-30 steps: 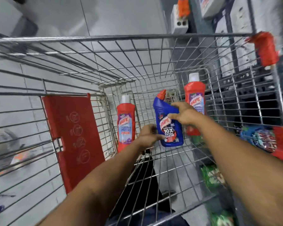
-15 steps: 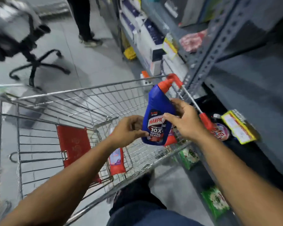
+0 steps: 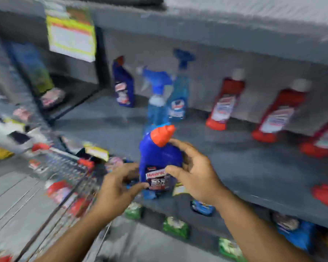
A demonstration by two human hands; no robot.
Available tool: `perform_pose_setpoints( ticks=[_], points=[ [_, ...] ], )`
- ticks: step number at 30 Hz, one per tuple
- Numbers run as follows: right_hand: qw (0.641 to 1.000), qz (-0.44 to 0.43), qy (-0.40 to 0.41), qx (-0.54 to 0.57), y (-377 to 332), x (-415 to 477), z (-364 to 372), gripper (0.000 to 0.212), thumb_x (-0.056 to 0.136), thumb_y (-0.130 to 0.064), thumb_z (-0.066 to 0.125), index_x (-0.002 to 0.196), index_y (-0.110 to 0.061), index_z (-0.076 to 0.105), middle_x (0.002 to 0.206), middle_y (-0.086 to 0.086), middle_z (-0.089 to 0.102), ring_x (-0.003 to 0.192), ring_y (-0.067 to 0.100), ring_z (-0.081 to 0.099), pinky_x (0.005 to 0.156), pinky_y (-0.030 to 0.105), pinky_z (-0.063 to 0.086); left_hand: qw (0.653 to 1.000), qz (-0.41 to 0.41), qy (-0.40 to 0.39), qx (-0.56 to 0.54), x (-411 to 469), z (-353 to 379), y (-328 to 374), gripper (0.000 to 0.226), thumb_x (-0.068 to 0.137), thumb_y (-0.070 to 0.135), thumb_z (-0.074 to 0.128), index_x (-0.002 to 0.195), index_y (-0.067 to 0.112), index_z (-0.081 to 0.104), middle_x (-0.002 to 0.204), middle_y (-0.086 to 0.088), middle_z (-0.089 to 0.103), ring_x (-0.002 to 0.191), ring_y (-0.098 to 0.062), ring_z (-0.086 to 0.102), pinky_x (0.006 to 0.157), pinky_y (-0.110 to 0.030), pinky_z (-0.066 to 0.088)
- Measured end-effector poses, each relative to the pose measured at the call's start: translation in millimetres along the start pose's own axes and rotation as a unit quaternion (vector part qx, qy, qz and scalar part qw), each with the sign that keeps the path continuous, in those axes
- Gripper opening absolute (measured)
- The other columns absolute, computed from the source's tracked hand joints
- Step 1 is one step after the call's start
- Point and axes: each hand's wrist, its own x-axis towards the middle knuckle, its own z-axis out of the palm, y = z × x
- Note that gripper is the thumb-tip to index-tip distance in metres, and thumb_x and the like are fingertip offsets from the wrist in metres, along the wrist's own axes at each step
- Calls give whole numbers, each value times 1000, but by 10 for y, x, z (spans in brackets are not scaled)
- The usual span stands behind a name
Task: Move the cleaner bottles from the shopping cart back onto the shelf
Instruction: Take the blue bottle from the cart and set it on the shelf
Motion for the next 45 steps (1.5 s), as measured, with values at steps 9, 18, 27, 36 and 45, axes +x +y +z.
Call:
perform_pose_setpoints(
  ticks=[9,18,27,36,45],
  points=[
    [956,-19,259,-134,129,-586,-1798,60,76,-24,65,124,-54,45,141,3,50,130,18,49,110,49,39,989,60,-118,-64,905,2061,711,48,62,20,81,108,17,67,104,-8,73,93,-28,69,88,-50,56],
    [955,16,283,-88,190,-849,-2184,57,80,-22,66,124,-54,48,136,0,56,121,13,58,99,45,51,978,56,-185,-72,958,2555,780,58,66,8,84,92,55,61,99,13,69,86,-1,67,84,-25,55],
    [995,-20,79,-53,334,-120,-861,59,69,-17,72,114,-51,55,125,-9,59,111,10,63,94,32,53,992,-14,-127,-12,557,746,146,48,67,13,79,104,42,66,103,-2,75,97,-14,71,85,-32,57],
    [980,-112,57,-152,167,993,915,62,72,-13,73,128,-30,52,118,-4,55,109,4,51,101,20,40,992,-4,-41,120,802,-1108,-465,32,73,20,78,101,10,67,95,-13,73,91,-25,71,81,-44,57],
    [967,-52,110,-223,306,2025,1693,55,76,-14,72,127,-20,53,123,5,54,112,19,53,94,20,35,988,-20,-71,138,1598,-1779,-1143,31,73,1,76,100,10,65,99,-5,71,92,-13,67,80,-19,53]
  ],
)
